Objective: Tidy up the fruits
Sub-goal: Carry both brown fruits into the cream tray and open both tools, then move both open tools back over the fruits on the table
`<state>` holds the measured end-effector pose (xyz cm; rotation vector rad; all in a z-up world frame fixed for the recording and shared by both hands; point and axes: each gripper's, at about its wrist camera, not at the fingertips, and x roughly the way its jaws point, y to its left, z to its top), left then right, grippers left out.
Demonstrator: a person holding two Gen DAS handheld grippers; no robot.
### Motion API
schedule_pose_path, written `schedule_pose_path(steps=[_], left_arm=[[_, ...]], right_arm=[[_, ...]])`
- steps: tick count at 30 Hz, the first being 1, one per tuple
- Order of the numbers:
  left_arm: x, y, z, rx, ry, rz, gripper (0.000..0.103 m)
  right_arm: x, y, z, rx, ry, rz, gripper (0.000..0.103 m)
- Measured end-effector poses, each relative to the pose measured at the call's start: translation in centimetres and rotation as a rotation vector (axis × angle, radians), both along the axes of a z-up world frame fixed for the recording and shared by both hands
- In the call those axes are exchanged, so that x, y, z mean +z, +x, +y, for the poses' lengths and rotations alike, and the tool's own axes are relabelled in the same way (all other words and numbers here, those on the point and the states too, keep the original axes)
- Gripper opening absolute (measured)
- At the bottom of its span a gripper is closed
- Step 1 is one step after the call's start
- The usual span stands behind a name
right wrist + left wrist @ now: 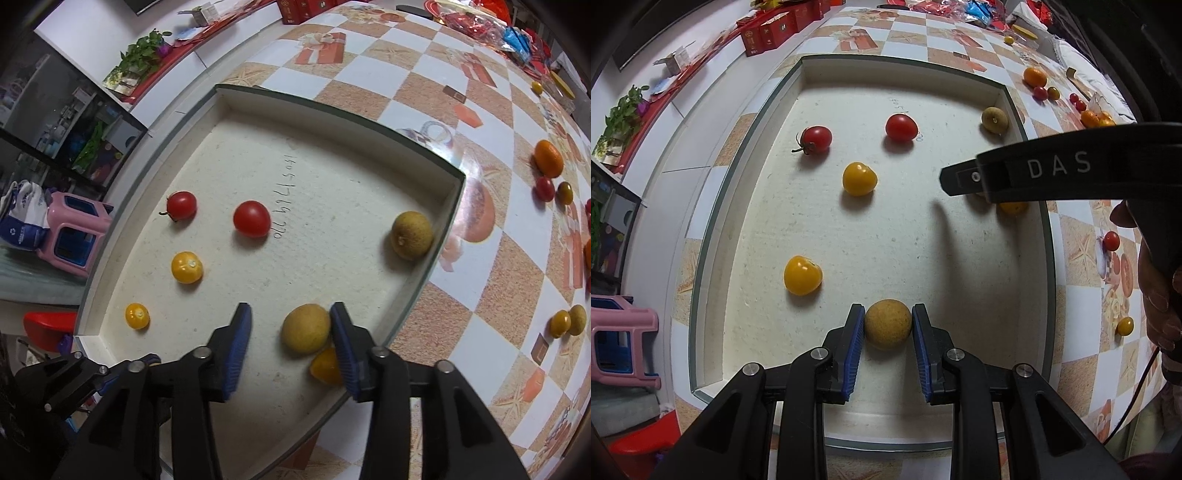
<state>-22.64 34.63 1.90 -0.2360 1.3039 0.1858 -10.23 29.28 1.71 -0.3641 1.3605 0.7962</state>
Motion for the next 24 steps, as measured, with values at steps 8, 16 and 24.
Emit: schedule_pose_path(steps=[8, 16, 24], left_arm=[[0.5, -0.5, 0.1, 0.011, 0.026, -0.009, 0.074], [1.9, 0.4, -1.1, -0.029, 0.052, -0.027, 0.074], [3.6, 3.0, -4.1, -0.120, 0.050, -0.071, 0.074]], right_arm=[[1.9, 0.6, -0.6, -0.046, 0.061, -0.013, 0.081], [4.1, 2.1, -4.3, -0.174, 0.114, -0.028, 0.088], [4.7, 3.0, -12.2, -0.335, 0.084, -0.049, 0.088]])
